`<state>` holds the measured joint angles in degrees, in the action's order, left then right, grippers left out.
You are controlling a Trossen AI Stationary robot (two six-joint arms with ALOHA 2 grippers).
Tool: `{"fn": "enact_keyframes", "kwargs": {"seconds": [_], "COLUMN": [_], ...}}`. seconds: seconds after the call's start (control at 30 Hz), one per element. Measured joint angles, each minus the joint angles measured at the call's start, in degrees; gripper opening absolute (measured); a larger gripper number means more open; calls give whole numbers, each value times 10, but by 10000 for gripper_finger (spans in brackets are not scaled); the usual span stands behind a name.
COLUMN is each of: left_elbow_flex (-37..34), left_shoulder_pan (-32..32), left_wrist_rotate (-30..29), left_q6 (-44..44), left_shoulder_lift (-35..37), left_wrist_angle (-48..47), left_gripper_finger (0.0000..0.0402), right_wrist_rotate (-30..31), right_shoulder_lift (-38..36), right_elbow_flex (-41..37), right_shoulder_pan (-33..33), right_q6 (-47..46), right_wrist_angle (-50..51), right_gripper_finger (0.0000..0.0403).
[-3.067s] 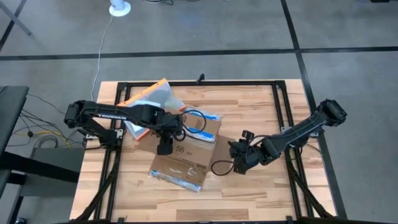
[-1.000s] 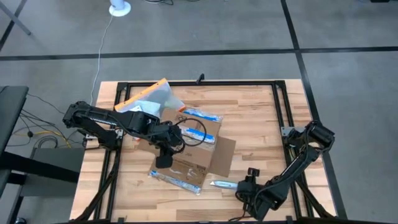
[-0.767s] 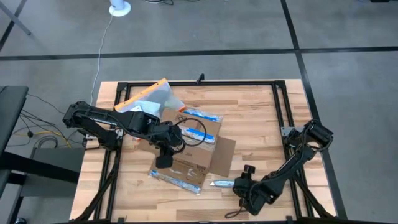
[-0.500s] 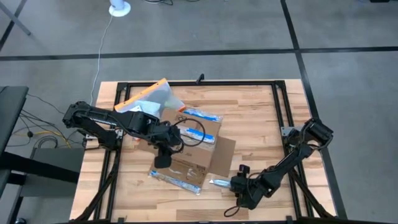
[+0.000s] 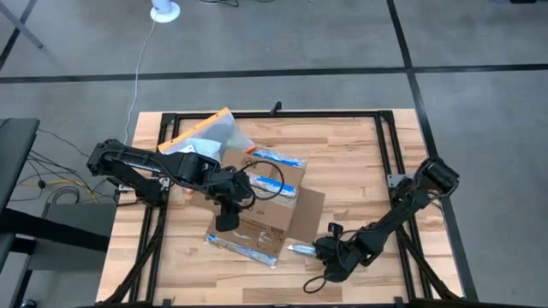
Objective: Unpack boxes
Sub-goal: Break down the box using the silver cutter until it is completely flat
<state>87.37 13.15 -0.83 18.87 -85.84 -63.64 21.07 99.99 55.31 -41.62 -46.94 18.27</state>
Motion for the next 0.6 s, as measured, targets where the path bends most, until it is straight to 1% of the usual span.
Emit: {"fn": "enact_keyframes", "kwargs": {"seconds": [0.1,0.17,0.23,0.33,0.43,0.6], "left_elbow_flex": [24,45,60,73,76,76], "left_shoulder_pan": [0,0,0,-3,-4,-4], "left_wrist_rotate": [0,0,0,-1,-1,0], "left_q6": [-18,-42,-67,-102,-120,-179], "left_shoulder_lift": [1,0,1,0,0,-4], "left_wrist_angle": [37,50,67,96,144,210], "left_gripper_finger": [135,135,135,135,135,135], "right_wrist_rotate": [14,17,23,62,91,97], "right_shoulder_lift": [-65,-103,-139,-195,-224,-233], "right_elbow_flex": [46,78,110,140,141,141], "right_shoulder_pan": [11,18,25,42,71,117], "right_q6": [59,107,153,202,219,247], "right_wrist_angle": [27,68,85,106,124,118], "right_gripper_finger": [104,104,104,104,104,104]}}
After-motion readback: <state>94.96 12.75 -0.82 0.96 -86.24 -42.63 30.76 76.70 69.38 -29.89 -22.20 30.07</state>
